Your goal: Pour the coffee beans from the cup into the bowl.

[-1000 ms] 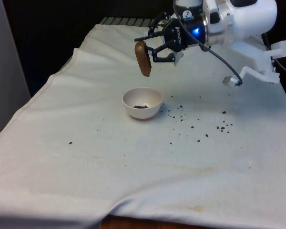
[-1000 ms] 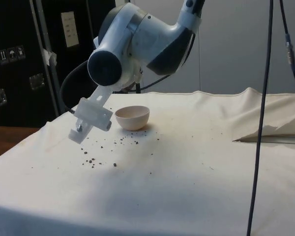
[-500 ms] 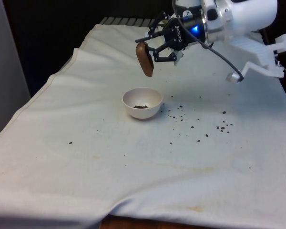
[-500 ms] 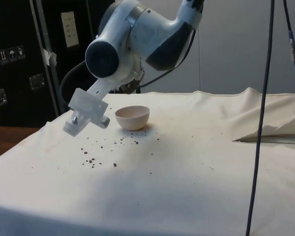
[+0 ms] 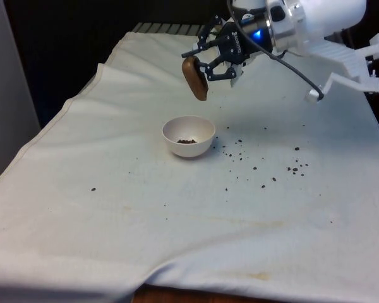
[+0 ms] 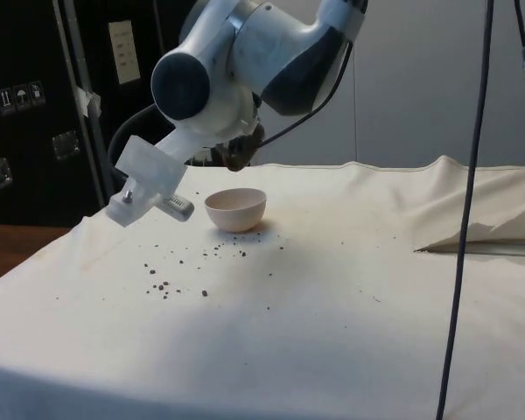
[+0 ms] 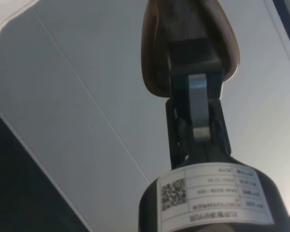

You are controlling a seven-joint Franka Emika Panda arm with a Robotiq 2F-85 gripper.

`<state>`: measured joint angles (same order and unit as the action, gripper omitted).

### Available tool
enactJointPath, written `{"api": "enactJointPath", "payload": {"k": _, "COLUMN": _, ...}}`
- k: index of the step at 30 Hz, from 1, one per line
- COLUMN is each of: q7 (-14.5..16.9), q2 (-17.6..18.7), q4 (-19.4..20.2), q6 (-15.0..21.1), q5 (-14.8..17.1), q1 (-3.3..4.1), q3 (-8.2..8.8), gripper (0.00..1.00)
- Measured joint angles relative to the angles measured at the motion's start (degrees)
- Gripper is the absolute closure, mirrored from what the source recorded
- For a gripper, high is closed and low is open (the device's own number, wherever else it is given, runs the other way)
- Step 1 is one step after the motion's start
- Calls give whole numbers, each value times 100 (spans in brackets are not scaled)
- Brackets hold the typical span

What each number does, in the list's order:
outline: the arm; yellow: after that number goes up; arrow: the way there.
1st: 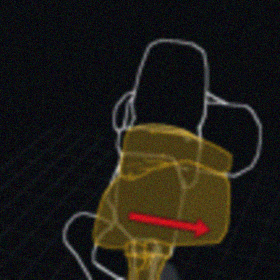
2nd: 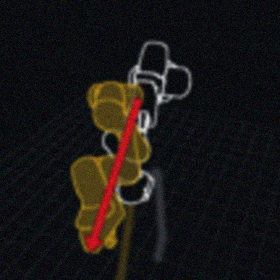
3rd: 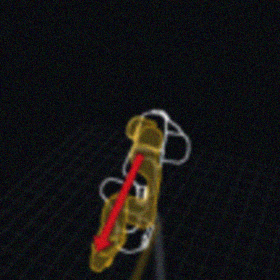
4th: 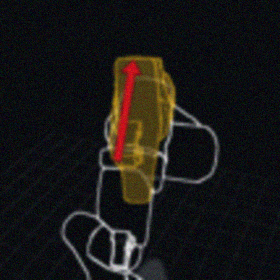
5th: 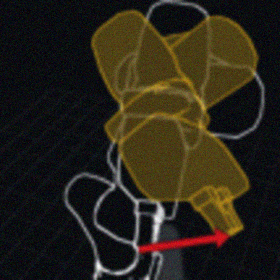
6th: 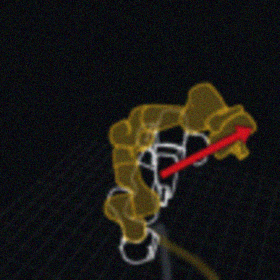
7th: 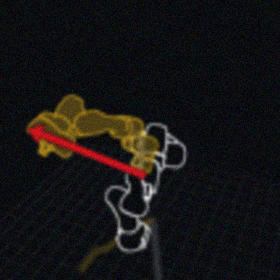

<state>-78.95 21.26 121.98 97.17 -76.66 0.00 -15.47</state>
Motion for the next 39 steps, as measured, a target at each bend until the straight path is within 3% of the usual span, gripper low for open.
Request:
{"api": "enactJointPath", "payload": {"k": 24, "q7": 29, "q2": -252, "q4": 269, "q6": 418, "q5": 705, "q1": 0, "q3": 34, "gripper": 97}}
{"api": "enactJointPath", "payload": {"k": 39, "q7": 229, "q2": -281, "q4": 304, "q6": 636, "q5": 1152, "q1": -17, "q3": 40, "gripper": 97}}
